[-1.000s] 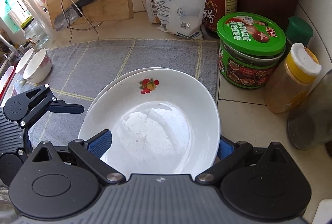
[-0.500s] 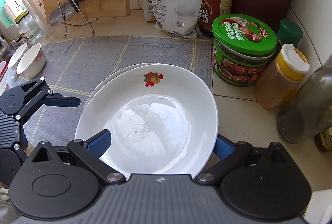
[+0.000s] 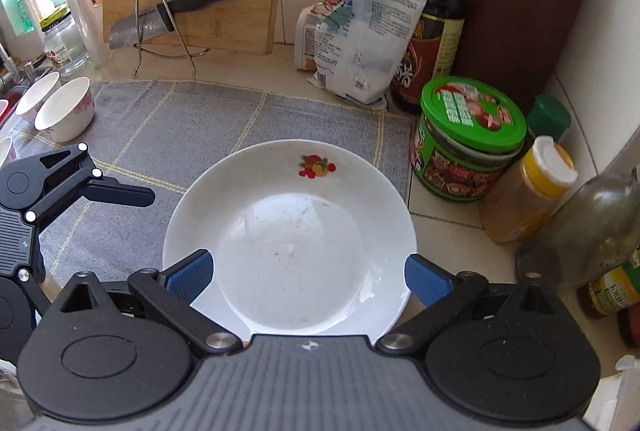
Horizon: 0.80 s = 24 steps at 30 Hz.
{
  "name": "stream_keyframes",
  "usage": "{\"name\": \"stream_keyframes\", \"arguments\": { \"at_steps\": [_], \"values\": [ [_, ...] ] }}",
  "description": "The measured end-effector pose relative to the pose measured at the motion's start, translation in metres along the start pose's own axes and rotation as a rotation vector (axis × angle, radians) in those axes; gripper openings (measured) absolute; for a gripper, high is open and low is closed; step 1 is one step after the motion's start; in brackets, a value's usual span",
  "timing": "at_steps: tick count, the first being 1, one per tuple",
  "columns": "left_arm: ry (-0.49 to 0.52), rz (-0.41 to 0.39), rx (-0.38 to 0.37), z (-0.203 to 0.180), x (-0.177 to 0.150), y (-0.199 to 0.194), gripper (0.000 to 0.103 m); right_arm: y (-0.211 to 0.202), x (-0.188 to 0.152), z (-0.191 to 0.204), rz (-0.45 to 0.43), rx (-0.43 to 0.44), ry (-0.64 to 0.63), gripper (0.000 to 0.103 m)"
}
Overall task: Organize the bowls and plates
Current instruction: 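Withdraw the right gripper from the stack toward the white bowls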
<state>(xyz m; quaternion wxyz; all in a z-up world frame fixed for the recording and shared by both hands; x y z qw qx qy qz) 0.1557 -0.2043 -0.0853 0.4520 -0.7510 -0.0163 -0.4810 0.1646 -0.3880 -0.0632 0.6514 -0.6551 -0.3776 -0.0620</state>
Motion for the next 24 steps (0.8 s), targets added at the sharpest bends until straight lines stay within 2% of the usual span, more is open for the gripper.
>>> {"name": "stream_keyframes", "arguments": {
  "at_steps": [4, 10, 21, 24],
  "values": [
    [-0.046, -0.054, 0.027, 0.009, -0.002, -0.023, 0.102, -0.009, 0.012, 0.019, -0.066, -0.044, -0.035, 0.103],
    [-0.13, -0.122, 0.097, 0.029, -0.018, -0.064, 0.102, -0.017, 0.032, 0.055, -0.146, -0.059, -0.066, 0.103],
    [-0.253, -0.231, 0.298, 0.089, -0.075, -0.163, 0.102, 0.003, 0.061, 0.164, -0.192, 0.029, -0.067, 0.103],
    [-0.301, -0.222, 0.351, 0.103, -0.091, -0.182, 0.102, 0.012, 0.067, 0.197, -0.186, 0.079, -0.12, 0.103]
  ]
}}
Point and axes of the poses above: each gripper's, at about its wrist camera, not at the fingertips, and y roughly the way its jaws point, z to its left, x to its top, the point moved 2 cm from there along y, roughly the way its jaws point, and after that the axes turned 13 degrees about -y, right-handed, at the moved point
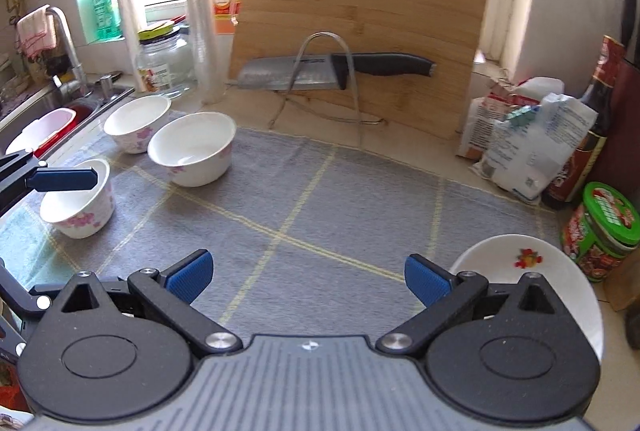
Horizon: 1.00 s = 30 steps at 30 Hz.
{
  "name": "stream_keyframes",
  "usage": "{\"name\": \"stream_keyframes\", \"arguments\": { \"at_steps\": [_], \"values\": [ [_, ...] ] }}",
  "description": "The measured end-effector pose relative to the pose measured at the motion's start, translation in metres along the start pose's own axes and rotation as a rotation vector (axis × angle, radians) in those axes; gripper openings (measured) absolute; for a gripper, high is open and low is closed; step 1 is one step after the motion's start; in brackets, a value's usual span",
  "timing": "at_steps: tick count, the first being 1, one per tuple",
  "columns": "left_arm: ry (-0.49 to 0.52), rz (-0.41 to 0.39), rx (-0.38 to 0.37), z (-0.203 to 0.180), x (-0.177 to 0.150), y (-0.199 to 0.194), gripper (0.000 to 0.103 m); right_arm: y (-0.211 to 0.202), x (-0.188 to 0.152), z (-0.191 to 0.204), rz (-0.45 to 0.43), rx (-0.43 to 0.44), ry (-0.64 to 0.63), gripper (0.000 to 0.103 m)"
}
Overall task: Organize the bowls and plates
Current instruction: 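Withdraw the right gripper from the stack toward the white bowls, then move the left gripper to a pink-flowered white bowl and grasp its rim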
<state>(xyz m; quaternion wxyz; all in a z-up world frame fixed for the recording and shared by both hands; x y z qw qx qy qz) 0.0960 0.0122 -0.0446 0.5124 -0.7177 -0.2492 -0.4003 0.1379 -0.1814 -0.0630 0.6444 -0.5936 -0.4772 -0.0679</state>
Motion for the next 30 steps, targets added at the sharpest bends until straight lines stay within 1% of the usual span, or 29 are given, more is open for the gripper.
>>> {"name": "stream_keyframes", "arguments": {
  "at_steps": [5, 7, 9, 13, 14, 17, 20, 23, 25, 27, 30],
  "values": [
    [-0.117, -0.007, 0.129, 0.034, -0.01, -0.019, 0.102, 0.03, 0.008, 0.043, 0.029, 0.126, -0.104, 0.103],
    [-0.153, -0.014, 0.197, 0.042, -0.013, -0.025, 0.102, 0.044, 0.006, 0.06, 0.036, 0.195, -0.15, 0.103],
    [-0.199, -0.009, 0.282, 0.05, -0.015, -0.032, 0.102, 0.055, 0.004, 0.075, 0.051, 0.253, -0.179, 0.103],
    [-0.295, 0.007, 0.37, 0.067, -0.021, -0.046, 0.102, 0.071, 0.004, 0.108, 0.046, 0.363, -0.239, 0.103],
    [-0.307, 0.007, 0.395, 0.069, -0.022, -0.05, 0.102, 0.073, 0.005, 0.115, 0.042, 0.386, -0.253, 0.103],
    [-0.314, 0.004, 0.462, 0.075, -0.024, -0.062, 0.102, 0.076, 0.01, 0.136, 0.014, 0.419, -0.313, 0.103],
    [-0.322, 0.006, 0.492, 0.084, -0.025, -0.069, 0.102, 0.082, 0.016, 0.154, 0.005, 0.432, -0.363, 0.103],
    [-0.324, 0.005, 0.499, 0.093, -0.024, -0.072, 0.102, 0.091, 0.019, 0.166, 0.012, 0.427, -0.386, 0.103],
    [-0.315, 0.006, 0.487, 0.101, -0.023, -0.071, 0.102, 0.095, 0.02, 0.171, 0.029, 0.434, -0.387, 0.103],
    [-0.304, 0.012, 0.473, 0.109, -0.021, -0.068, 0.102, 0.097, 0.019, 0.174, 0.028, 0.411, -0.393, 0.103],
    [-0.278, 0.019, 0.407, 0.124, -0.019, -0.063, 0.102, 0.097, 0.016, 0.182, 0.027, 0.367, -0.44, 0.103]
  ]
}}
Point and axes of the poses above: each gripper's, at about its wrist camera, not at the fingertips, and y roughly the way its jaws point, z to its left, x to its top, the point moved 2 cm from there along y, roughly the way its jaws point, and after that the axes turned 13 degrees about -y, right-handed, at the moved point
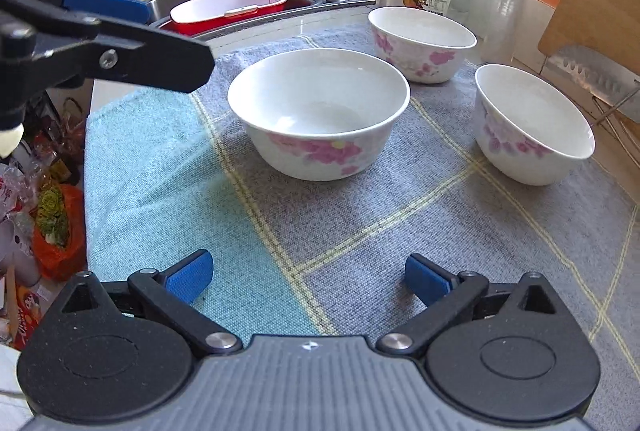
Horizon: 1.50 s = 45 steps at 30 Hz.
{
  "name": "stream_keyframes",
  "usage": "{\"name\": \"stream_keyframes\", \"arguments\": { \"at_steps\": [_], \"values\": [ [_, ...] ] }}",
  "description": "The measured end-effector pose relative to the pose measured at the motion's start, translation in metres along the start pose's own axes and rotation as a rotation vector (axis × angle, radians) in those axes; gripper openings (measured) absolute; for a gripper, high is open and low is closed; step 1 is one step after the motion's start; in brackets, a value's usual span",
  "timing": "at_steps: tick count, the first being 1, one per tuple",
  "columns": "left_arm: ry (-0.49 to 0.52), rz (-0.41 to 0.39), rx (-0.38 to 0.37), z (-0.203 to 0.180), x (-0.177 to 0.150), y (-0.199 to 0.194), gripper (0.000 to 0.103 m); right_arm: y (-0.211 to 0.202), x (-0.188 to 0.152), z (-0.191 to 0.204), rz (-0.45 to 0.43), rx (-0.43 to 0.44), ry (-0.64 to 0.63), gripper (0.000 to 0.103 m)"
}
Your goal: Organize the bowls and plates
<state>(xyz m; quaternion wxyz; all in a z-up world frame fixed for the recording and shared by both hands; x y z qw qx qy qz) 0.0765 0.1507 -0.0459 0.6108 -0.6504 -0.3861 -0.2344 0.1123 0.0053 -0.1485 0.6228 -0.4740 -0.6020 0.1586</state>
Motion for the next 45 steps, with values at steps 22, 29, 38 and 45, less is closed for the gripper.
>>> {"name": "stream_keyframes", "arguments": {
  "at_steps": [22, 29, 38, 45],
  "values": [
    [0.263, 0.227, -0.295, 0.039, 0.045, 0.106, 0.102, -0.001, 0.009, 0.012, -0.019, -0.117, 0.142, 0.103],
    [0.306, 0.34, -0.377, 0.035, 0.047, 0.117, 0.095, 0.006, 0.032, 0.008, -0.051, -0.175, 0.11, 0.103],
    [0.352, 0.422, -0.463, 0.023, 0.047, 0.124, 0.074, 0.011, 0.044, 0.007, -0.063, -0.186, 0.081, 0.102],
    [0.367, 0.443, -0.48, 0.017, 0.048, 0.128, 0.064, 0.006, 0.051, 0.005, -0.082, -0.197, 0.065, 0.091]
  ]
}}
Point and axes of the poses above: each gripper's, at about its wrist camera, not at the fingertips, and y roughly the way its jaws point, z to its left, x to its top, the point moved 2 cm from there along y, roughly the way its jaws point, and after that the axes turned 13 degrees about -y, right-handed, at the moved point
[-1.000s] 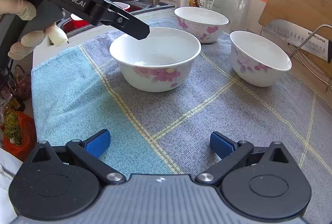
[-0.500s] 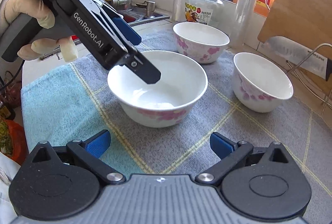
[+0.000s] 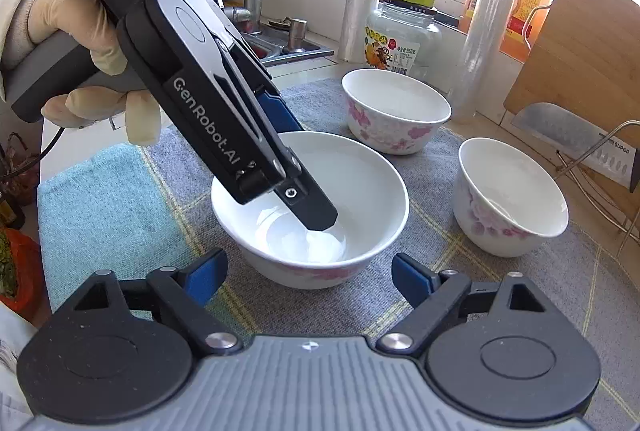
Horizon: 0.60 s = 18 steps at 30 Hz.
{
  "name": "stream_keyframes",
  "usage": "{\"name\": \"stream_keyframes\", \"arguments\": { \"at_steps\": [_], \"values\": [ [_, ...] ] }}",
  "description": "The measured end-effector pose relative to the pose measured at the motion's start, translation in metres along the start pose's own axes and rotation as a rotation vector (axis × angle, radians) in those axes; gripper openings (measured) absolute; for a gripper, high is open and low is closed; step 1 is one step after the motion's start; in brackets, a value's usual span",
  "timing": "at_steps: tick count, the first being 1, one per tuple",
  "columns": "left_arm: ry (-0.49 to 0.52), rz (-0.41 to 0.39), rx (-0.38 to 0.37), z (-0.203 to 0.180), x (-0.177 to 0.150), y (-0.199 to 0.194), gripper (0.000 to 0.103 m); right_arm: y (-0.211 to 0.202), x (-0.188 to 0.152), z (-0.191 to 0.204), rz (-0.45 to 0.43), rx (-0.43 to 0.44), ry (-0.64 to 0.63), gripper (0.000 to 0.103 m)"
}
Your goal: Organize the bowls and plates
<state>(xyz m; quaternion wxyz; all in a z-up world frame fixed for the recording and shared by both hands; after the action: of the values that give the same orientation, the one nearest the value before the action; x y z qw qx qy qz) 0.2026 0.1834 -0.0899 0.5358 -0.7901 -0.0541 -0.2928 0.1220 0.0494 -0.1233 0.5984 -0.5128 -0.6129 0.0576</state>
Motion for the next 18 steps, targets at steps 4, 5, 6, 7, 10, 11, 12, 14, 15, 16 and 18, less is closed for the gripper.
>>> {"name": "stream_keyframes", "arguments": {
  "at_steps": [4, 5, 6, 7, 10, 11, 12, 14, 15, 16, 18],
  "values": [
    [-0.006, 0.003, -0.003, 0.0003, 0.0002, 0.0005, 0.064, -0.0004, 0.0017, -0.003, -0.004, 0.011, 0.0, 0.085],
    [-0.006, 0.003, -0.002, -0.0001, 0.0004, 0.0006, 0.064, -0.0001, 0.0021, -0.0036, -0.004, 0.018, 0.0, 0.082],
    [-0.006, 0.004, 0.0, 0.0001, 0.0005, 0.0007, 0.064, -0.0004, 0.0023, -0.0039, -0.006, 0.021, 0.001, 0.082],
    [-0.006, 0.005, 0.001, 0.0001, 0.0006, 0.0009, 0.064, -0.0007, 0.0023, -0.0039, -0.006, 0.022, 0.001, 0.082],
    [-0.006, 0.005, 0.003, -0.0009, 0.0009, 0.0011, 0.064, -0.0012, 0.0028, -0.0048, -0.005, 0.02, 0.006, 0.082],
    [-0.004, 0.004, 0.004, -0.0014, 0.0011, 0.001, 0.064, -0.0004, 0.0037, -0.0055, -0.002, 0.021, 0.009, 0.082],
    [-0.001, 0.003, 0.004, -0.0014, 0.0014, 0.0009, 0.064, -0.0007, 0.0043, -0.0061, 0.0, 0.021, 0.012, 0.082],
    [-0.005, -0.002, -0.001, -0.0016, 0.0014, -0.0002, 0.064, -0.0025, 0.0042, -0.0059, 0.001, 0.023, 0.021, 0.082],
    [-0.006, -0.004, -0.003, -0.0018, 0.0014, -0.0009, 0.064, -0.0031, 0.0045, -0.0062, 0.001, 0.024, 0.024, 0.082],
    [-0.005, -0.004, -0.004, -0.0027, 0.0012, -0.0014, 0.064, -0.0043, 0.0046, -0.006, 0.001, 0.024, 0.025, 0.082],
    [-0.001, -0.006, -0.003, -0.0054, 0.0008, -0.0029, 0.064, -0.0081, 0.0046, -0.0054, 0.0, 0.02, 0.022, 0.082]
  ]
}}
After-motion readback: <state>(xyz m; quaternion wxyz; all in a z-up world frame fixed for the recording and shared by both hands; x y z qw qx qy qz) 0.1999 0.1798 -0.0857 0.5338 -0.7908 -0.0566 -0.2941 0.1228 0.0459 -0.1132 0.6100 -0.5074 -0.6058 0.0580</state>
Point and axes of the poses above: each gripper's, at about its wrist camera, not at the fingertips, and y roughly the way its jaws point, z to its left, x to its top, the point moved 2 cm from there along y, roughly the way its jaws point, and after that the axes turned 13 degrees about -y, right-handed, at the moved point
